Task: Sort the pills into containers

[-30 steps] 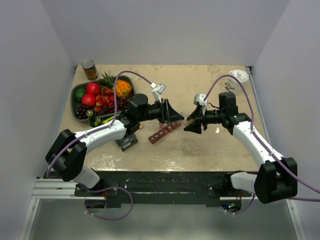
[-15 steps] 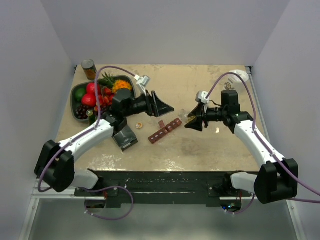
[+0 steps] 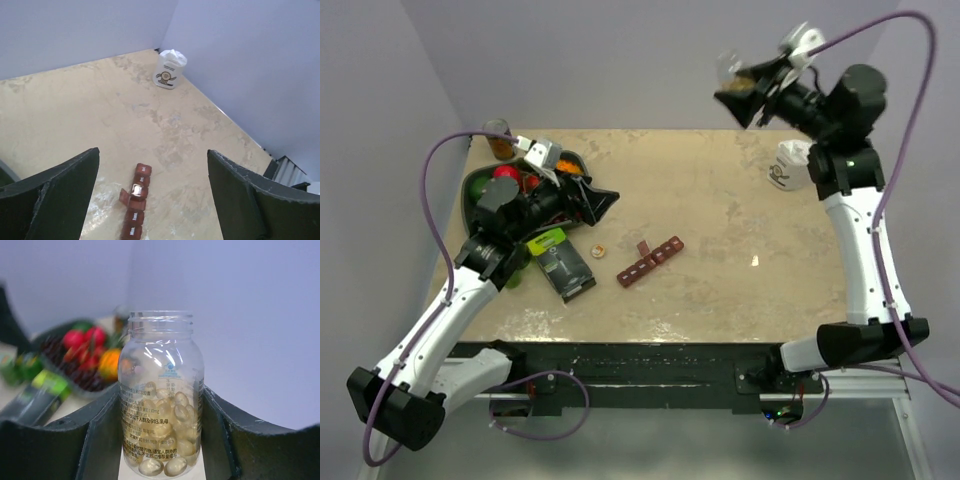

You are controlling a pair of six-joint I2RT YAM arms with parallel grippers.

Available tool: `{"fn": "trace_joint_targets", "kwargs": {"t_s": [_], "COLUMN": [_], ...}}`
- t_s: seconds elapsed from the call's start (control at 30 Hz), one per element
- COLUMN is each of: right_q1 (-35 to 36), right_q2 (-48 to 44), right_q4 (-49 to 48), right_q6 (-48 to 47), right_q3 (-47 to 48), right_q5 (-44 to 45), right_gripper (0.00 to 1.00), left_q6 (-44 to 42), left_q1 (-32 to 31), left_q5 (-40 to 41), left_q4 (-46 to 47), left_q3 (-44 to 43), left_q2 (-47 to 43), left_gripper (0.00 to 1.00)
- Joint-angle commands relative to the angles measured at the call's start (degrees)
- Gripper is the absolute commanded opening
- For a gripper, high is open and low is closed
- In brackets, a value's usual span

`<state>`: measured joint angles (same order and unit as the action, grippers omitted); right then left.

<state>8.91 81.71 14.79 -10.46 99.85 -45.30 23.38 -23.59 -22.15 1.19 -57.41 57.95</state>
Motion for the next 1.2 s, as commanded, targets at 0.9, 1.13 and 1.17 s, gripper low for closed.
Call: {"fn": "trace_joint_targets", "kwargs": {"t_s": [0.9,1.13,1.17], "right_q1": [-0.7,6.0,6.7], "right_q2": [-19.1,-8.0,-6.4], "right_q4": [1.6,26.2,29.0], "right_q6": [-11.1,-41.8,-43.0], "right_q3": [-33.1,-33.6,-32.7], "right_q5": [-21.0,-8.6,-7.3], "right_gripper": [0.04,0.04,0.04], "left_q6": [-21.5,-22.8,-23.0], "left_q1": [0.4,0.4,0.4], "left_q5": [8.7,12.4,12.7], "left_q4": [-6.8,-5.1,-4.8], "left_q3": [12.1,16.1,16.6], "left_q2": [-5.5,-5.9,-6.4], "left_gripper": [1.00,1.00,1.00]}}
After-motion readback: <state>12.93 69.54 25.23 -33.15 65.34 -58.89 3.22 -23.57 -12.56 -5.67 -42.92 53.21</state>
